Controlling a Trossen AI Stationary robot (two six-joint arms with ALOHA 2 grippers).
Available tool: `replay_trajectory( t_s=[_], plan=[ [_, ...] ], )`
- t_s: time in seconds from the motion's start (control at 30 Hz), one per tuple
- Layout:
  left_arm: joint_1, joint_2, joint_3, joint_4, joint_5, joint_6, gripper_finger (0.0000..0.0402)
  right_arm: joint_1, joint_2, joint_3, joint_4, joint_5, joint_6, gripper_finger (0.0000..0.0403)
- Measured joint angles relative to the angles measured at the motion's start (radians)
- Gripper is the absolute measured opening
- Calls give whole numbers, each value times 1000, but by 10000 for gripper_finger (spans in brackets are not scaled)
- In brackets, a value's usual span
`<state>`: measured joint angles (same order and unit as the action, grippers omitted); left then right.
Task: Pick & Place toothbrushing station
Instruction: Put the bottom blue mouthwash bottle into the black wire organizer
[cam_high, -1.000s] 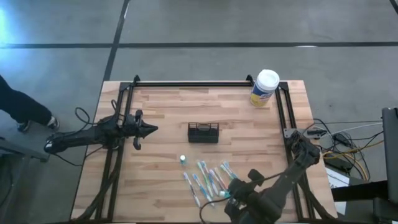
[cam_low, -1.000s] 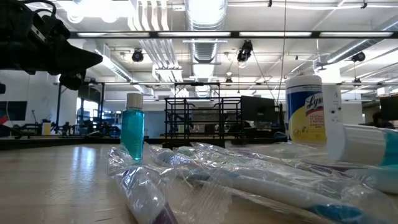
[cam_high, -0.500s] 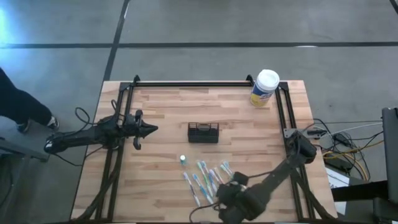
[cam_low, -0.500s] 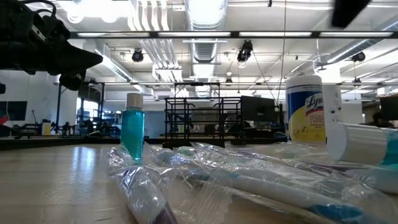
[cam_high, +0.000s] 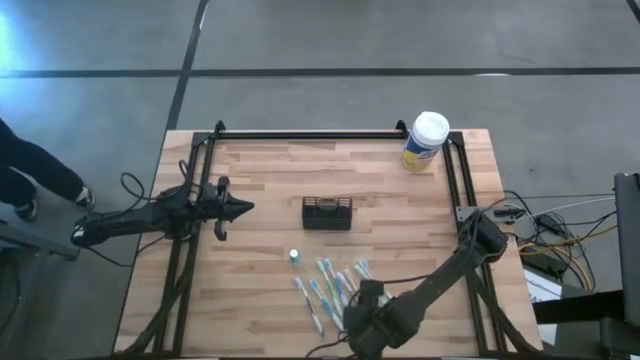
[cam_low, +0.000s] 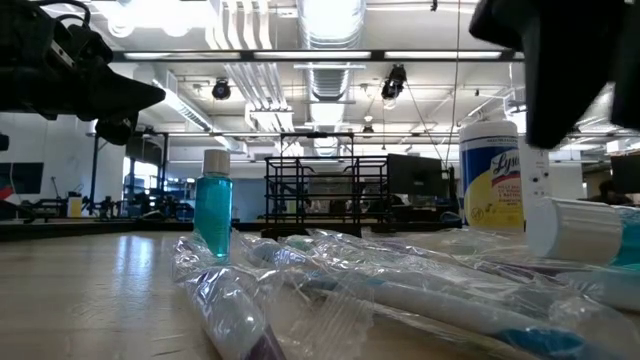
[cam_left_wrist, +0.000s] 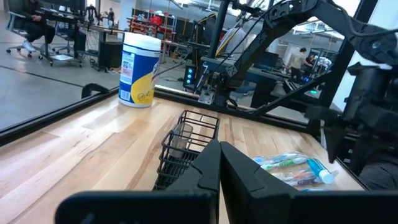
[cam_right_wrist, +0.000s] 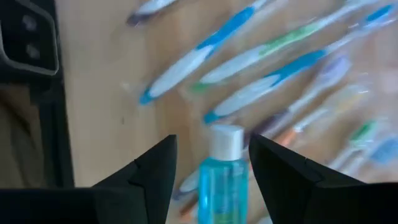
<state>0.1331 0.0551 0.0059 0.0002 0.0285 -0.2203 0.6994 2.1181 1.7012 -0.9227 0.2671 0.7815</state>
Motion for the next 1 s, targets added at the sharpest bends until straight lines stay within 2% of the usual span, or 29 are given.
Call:
replay_trajectory(
  t_s=[0.37, 0.77, 1.0],
  plan=[
    [0, 0, 0, 0, 0, -13, 7, -9, 0, -105, 56, -6, 53, 191],
    [0, 12, 0, 0, 0, -13, 7, -14, 0, -109, 84, 3, 26, 190],
    [0, 37, 0, 0, 0, -13, 7, -18, 0, -119, 93, 21, 0, 172]
  ],
)
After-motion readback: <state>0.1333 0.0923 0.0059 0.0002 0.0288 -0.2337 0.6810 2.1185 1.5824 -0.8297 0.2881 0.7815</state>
